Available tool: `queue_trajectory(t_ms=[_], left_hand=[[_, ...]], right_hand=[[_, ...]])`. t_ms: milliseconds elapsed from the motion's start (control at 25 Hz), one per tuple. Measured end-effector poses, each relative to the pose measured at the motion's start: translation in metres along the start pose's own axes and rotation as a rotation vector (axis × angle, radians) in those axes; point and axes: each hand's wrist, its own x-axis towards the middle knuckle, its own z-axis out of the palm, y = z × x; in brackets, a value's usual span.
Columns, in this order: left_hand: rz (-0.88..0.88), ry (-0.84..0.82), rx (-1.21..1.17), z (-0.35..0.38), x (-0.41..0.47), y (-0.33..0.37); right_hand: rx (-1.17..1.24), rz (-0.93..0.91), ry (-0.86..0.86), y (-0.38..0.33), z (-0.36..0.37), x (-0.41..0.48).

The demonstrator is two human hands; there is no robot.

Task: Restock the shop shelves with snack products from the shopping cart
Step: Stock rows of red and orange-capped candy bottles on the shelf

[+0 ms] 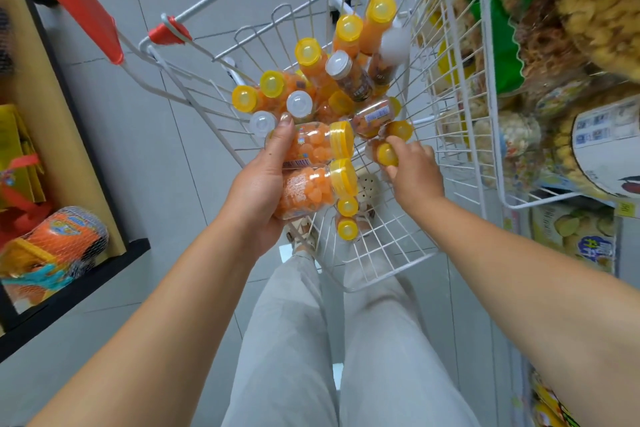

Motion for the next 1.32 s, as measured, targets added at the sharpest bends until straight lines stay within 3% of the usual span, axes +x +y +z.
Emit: queue_trajectory(t_ms=[160, 360, 600, 800, 1000, 1120, 1320], left_hand=[[0.002, -0.073, 0.017, 0.007, -0.022, 0.005], [-0.011, -0.235, 0.062, 0.032, -0.09, 0.026], [-0.02, -0.478, 0.238, 0.075, -0.207, 0.041], [0.041, -0.672, 0.348, 0.12, -0.297, 0.018], [0.094, -0.922, 0.467, 0.185, -0.375, -0.05], [0.054, -0.96, 0.376, 0.225, -0.416, -0.111], [-0.202, -0.974, 0.155, 0.276, -0.443, -0.199]], right_hand=[[0.691, 0.118, 0.064, -0.014, -0.056, -0.053], [1.133, 0.056, 0.089, -0.026, -0.161, -0.166], [1.142, -0.045, 0.058, -0.014, -0.26, -0.296], [1.102, -0.035, 0.187, 0.026, -0.309, -0.404], [1.029, -0.07, 0.322, 0.09, -0.328, -0.501], [1.052, -0.045, 0.396, 0.136, -0.331, -0.559], [1.201, 0.108, 0.704, 0.232, -0.315, -0.649]])
